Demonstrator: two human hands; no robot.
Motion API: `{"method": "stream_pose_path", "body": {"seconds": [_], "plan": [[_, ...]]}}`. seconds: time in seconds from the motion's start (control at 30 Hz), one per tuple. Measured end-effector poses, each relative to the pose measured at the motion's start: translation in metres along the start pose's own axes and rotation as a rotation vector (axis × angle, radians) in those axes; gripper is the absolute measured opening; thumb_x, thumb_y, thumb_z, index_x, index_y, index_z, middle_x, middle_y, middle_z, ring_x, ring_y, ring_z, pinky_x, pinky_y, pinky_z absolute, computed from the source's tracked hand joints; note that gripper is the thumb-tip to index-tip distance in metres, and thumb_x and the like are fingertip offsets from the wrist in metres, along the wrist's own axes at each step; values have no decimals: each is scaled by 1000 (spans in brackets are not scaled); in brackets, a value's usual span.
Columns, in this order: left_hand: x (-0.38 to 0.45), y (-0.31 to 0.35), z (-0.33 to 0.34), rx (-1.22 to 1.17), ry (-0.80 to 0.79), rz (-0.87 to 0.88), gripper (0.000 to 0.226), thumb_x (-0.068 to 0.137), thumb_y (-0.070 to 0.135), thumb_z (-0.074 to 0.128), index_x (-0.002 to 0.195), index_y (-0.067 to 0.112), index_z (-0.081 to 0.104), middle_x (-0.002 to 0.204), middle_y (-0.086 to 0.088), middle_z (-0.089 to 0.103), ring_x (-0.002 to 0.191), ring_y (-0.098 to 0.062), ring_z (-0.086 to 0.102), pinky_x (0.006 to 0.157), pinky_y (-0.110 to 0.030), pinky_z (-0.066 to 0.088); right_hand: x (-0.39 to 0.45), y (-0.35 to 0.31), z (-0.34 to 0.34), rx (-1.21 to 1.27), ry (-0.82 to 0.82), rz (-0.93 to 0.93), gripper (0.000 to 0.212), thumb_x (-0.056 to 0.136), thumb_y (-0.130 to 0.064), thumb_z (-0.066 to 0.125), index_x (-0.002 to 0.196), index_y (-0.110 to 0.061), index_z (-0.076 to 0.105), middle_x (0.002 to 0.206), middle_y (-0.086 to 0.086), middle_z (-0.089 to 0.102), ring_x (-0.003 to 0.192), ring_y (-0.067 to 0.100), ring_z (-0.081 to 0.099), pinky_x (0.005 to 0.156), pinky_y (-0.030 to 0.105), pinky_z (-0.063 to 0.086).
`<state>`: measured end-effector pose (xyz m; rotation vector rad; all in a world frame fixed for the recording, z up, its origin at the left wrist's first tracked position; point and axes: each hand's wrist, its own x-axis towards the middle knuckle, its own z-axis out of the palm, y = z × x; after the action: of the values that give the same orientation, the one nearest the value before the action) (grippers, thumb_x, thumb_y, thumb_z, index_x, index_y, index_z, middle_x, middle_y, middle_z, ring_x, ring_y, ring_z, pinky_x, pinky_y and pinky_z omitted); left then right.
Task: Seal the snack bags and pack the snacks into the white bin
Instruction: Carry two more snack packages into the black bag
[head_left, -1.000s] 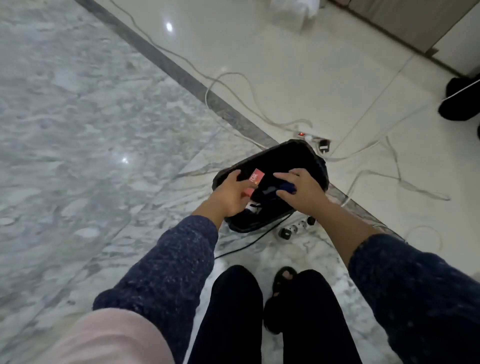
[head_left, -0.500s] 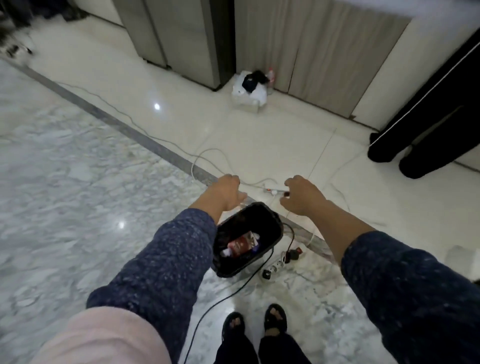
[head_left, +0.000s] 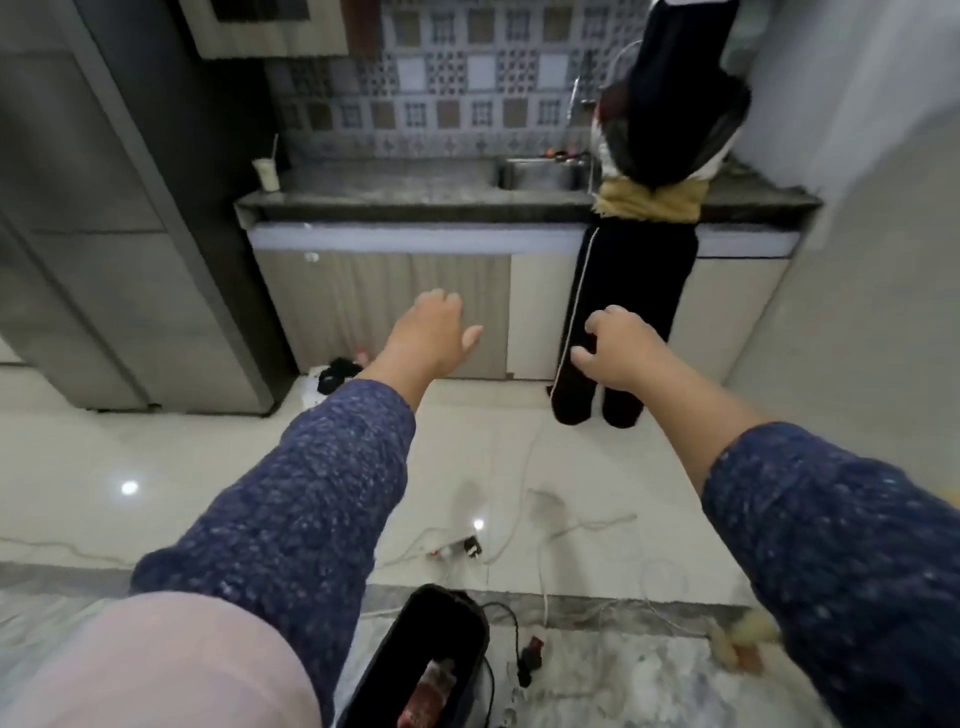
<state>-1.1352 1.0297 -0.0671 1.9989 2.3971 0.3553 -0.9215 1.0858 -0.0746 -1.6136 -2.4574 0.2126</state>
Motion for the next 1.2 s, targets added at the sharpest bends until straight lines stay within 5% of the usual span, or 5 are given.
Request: {"method": "stream_pose_path", "body": {"seconds": [0.23, 0.6, 1.2], "plan": [[22, 108, -9, -44, -21, 399, 47, 95, 39, 46, 127, 4, 48, 128, -15, 49, 119, -30, 47, 98, -40, 41, -76, 82, -50, -48, 95, 385, 55, 92, -35, 50, 135, 0, 43, 141, 19, 41, 130, 33, 40, 104, 37, 36], [-63, 324, 12, -87, -150, 922, 52, 96, 41, 43, 132, 2, 44, 135, -18, 45, 125, -33, 42, 104, -43, 37, -298, 175, -101, -112, 287, 919, 55, 90, -36, 53, 133, -3, 44, 134, 14, 45, 124, 31, 45, 101, 39, 40], [-458, 604, -15, -390, -246, 1706, 49, 95, 39, 46, 129, 4, 46, 131, -13, 47, 123, -29, 45, 100, -40, 41, -754, 182, -168, -282, 487, 1626, 53, 88, -34, 54, 131, -2, 46, 131, 15, 47, 120, 32, 48, 97, 40, 43]]}}
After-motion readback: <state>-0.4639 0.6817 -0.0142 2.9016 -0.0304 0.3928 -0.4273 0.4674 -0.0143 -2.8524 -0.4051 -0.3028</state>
